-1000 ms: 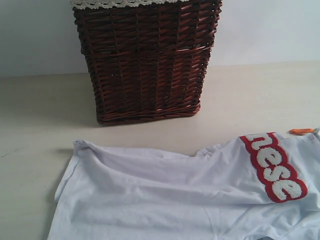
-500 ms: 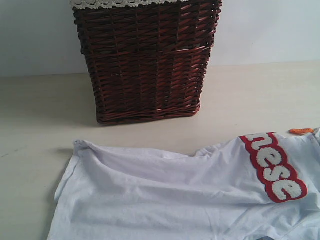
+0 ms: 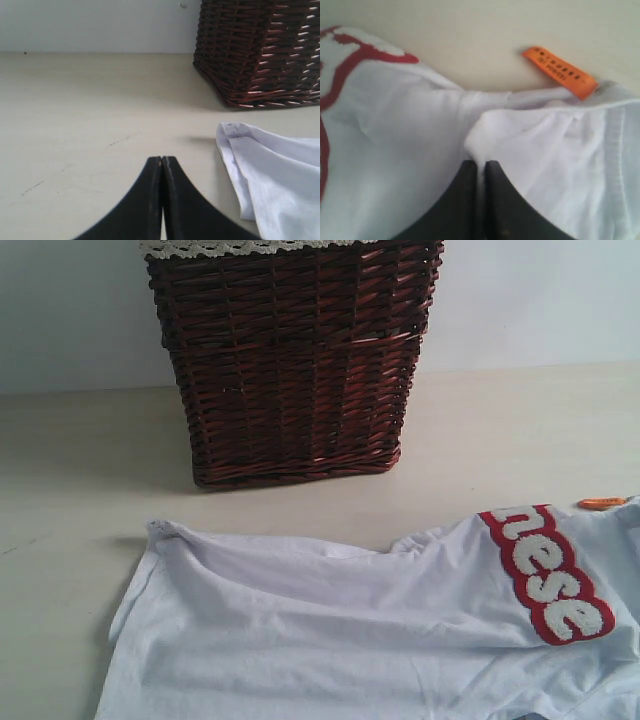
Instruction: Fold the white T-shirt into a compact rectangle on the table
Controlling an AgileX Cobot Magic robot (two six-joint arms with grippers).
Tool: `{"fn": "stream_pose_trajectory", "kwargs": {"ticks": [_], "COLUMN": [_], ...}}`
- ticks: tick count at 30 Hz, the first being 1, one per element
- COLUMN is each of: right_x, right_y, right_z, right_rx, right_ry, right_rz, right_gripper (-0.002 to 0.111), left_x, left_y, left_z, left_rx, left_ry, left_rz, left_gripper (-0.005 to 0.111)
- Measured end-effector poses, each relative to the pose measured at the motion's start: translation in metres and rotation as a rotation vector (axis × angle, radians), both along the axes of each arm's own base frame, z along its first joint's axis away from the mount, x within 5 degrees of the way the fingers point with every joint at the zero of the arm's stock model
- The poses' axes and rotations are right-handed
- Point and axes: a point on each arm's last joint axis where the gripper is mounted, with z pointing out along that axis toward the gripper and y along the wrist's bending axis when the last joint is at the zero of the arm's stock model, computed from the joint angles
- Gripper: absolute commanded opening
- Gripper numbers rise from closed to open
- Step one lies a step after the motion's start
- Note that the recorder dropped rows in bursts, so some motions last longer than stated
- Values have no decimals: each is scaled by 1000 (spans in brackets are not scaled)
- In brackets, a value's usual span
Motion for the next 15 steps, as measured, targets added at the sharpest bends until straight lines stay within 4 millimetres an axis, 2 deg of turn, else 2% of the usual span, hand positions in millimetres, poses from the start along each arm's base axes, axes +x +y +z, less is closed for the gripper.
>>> {"fn": "stream_pose_trajectory", "kwargs": {"ticks": [8, 10, 13, 15], "right_x": [22, 26, 28, 28], "right_y": [6, 3, -4, -9], "right_z": [21, 26, 23, 19], "right_rx": [180, 169, 89, 8], "right_ry": [-187, -222, -229, -226], "right_rz": [-210, -263, -316, -317], "right_gripper": [0, 5, 22, 40], "left_x": [0, 0, 0, 0], "left_y": [0, 0, 0, 0], "left_z": [0, 0, 0, 0], "left_rx": [0, 0, 0, 0], "left_ry": [0, 0, 0, 0], "left_rz": [0, 0, 0, 0], "left_gripper": [1, 1, 1, 1]}}
